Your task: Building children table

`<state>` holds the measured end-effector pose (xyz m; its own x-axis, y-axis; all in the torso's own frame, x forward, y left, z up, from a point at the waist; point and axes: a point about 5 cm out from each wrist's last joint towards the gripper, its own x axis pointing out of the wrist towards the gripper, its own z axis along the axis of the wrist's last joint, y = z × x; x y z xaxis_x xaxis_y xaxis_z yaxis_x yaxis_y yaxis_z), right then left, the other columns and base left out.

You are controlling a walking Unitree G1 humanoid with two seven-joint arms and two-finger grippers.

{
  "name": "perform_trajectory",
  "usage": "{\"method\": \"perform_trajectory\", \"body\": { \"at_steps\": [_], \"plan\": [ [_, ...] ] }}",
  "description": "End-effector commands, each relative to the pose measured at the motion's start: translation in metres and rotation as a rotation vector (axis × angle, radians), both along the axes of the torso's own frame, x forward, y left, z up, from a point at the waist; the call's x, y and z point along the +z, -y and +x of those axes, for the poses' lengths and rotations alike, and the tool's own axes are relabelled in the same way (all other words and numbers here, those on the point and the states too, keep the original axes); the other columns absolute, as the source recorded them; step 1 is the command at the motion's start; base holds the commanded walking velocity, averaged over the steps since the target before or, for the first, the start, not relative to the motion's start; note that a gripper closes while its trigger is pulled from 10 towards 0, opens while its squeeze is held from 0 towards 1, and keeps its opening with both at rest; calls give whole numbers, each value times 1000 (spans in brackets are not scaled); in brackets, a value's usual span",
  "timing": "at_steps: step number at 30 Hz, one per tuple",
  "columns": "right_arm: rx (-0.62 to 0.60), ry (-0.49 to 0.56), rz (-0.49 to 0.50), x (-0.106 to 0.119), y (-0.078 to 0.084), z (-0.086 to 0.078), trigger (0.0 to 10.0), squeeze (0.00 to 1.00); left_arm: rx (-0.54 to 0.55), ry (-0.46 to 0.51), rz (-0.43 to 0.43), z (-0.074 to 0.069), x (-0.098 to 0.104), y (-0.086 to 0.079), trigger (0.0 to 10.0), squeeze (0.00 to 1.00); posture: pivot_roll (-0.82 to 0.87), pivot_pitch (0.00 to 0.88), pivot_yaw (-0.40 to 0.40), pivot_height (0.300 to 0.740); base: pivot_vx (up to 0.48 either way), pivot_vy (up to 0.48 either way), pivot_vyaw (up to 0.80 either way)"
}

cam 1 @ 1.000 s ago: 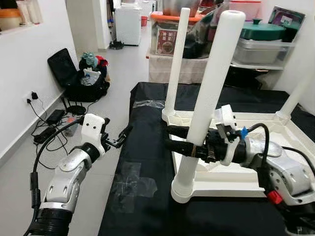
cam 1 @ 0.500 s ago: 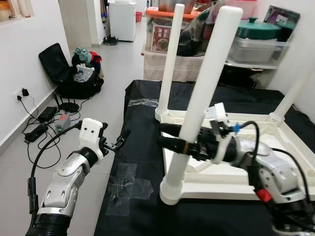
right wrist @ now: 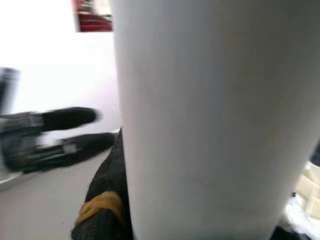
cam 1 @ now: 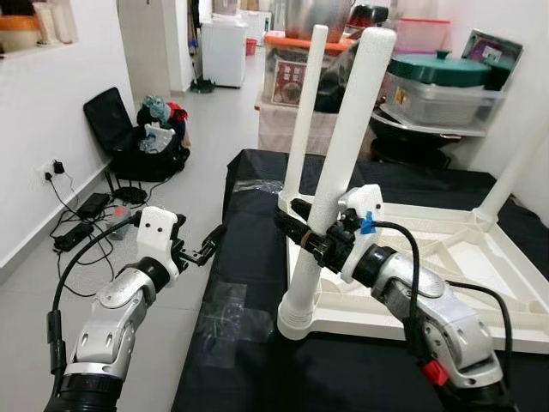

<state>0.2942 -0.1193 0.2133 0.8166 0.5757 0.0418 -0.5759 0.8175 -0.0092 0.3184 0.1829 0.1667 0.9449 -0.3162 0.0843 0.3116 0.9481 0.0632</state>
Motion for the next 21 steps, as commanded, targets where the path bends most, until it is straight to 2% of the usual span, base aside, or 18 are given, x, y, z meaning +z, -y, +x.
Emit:
{"method": "perform_trajectory", "body": {
  "at_steps": [1,2,3,4,7,8,9,10,13,17,21],
  "plan": [
    [-183,-165,-111,-36,27,7,10000,0,-2,-5,-5,1,0,1,10000,0,69,0,-101,740,0,0,0],
    [-355,-226,-80,-47,39,10,10000,0,0,-5,-7,2,-1,2,10000,0,68,0,-105,740,0,0,0],
    [-355,-226,-80,-47,39,10,10000,0,0,-5,-7,2,-1,2,10000,0,68,0,-105,740,0,0,0],
    [-566,-287,-31,-58,53,10,10000,0,3,-5,-9,2,-1,2,10000,0,73,0,-110,740,0,0,0],
    [-566,-287,-31,-58,53,10,10000,0,3,-5,-9,2,-1,2,10000,0,73,0,-110,740,0,0,0],
    [-752,-334,2,-66,64,6,10000,0,7,-5,-9,2,-1,3,10000,0,74,0,-113,740,0,0,0],
    [-752,-334,2,-66,64,6,10000,0,7,-5,-9,2,-1,3,10000,0,74,0,-113,740,0,0,0],
    [-867,-358,17,-70,71,3,10000,0,12,-4,-9,3,-1,2,10000,0,77,0,-115,740,0,0,0],
    [-903,-361,18,-70,71,2,10000,0,15,-4,-9,3,-1,1,10000,0,76,0,-115,740,0,0,0],
    [-833,-336,13,-63,60,4,10000,0,18,-5,-5,3,-2,0,10000,0,74,0,-114,740,0,0,0],
    [-842,-344,12,-64,58,3,10000,0,18,-7,-4,3,-2,0,10000,0,72,0,-114,740,0,0,0]
  ]
}}
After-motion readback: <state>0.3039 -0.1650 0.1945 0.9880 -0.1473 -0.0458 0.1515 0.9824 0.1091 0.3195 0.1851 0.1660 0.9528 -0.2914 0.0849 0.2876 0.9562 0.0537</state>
